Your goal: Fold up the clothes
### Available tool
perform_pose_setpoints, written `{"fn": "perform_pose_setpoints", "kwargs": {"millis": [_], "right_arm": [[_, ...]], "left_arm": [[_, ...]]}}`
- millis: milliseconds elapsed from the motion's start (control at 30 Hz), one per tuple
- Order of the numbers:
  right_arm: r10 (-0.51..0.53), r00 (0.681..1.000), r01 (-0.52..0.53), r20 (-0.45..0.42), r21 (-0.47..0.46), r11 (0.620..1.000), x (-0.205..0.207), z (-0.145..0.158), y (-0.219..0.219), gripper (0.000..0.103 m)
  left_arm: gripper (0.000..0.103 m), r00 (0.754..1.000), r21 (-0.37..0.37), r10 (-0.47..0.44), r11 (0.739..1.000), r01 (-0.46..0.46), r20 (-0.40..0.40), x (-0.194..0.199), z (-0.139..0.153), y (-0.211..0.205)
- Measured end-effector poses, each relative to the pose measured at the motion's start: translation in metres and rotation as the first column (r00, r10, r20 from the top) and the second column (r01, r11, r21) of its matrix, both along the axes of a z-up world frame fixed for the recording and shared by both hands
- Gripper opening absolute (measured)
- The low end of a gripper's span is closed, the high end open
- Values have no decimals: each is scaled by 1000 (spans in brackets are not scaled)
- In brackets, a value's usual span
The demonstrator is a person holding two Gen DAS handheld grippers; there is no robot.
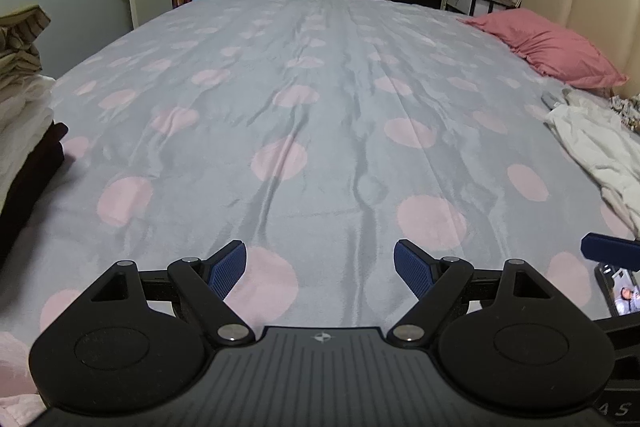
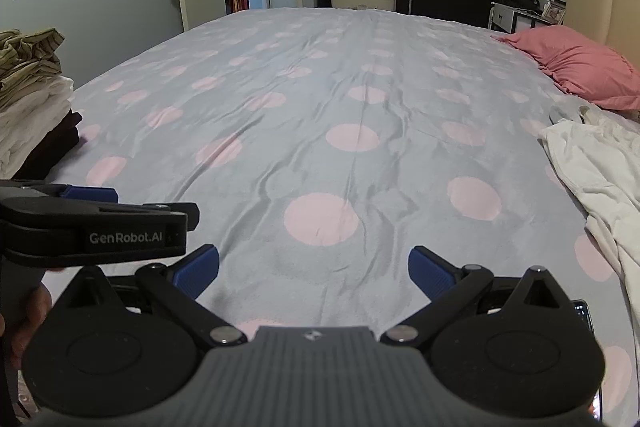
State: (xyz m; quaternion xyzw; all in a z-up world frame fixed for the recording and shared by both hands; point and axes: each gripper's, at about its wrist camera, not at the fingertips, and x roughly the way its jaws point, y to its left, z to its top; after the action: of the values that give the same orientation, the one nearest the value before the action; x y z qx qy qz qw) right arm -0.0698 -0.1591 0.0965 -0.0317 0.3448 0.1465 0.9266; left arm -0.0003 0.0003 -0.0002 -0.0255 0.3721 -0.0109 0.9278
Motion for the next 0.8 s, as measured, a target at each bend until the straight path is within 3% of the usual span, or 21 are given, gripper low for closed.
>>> {"fn": "perform_pose_setpoints", "kwargs": {"millis": [200,300,500,800], "right_arm": [[-6,1000,6,5,17,1000,6,0,-5,102],[-11,1000,12,29,-10,1000,3,-2,-1,102],[-17,999,18,49,-16,1000,-2,-1,2,102],[-10,999,10,34,-8,1000,0,-3,0,102]], "left_arm": [[80,1000,-12,-4,1000,4,-16,-2,-1,2],[80,1000,49,1,999,-1,1,-1,2,-5],[80,999,71,-6,997,3,35,-1,2,-18],[79,999,51,-38,998,37,27,0,2,-17]]}}
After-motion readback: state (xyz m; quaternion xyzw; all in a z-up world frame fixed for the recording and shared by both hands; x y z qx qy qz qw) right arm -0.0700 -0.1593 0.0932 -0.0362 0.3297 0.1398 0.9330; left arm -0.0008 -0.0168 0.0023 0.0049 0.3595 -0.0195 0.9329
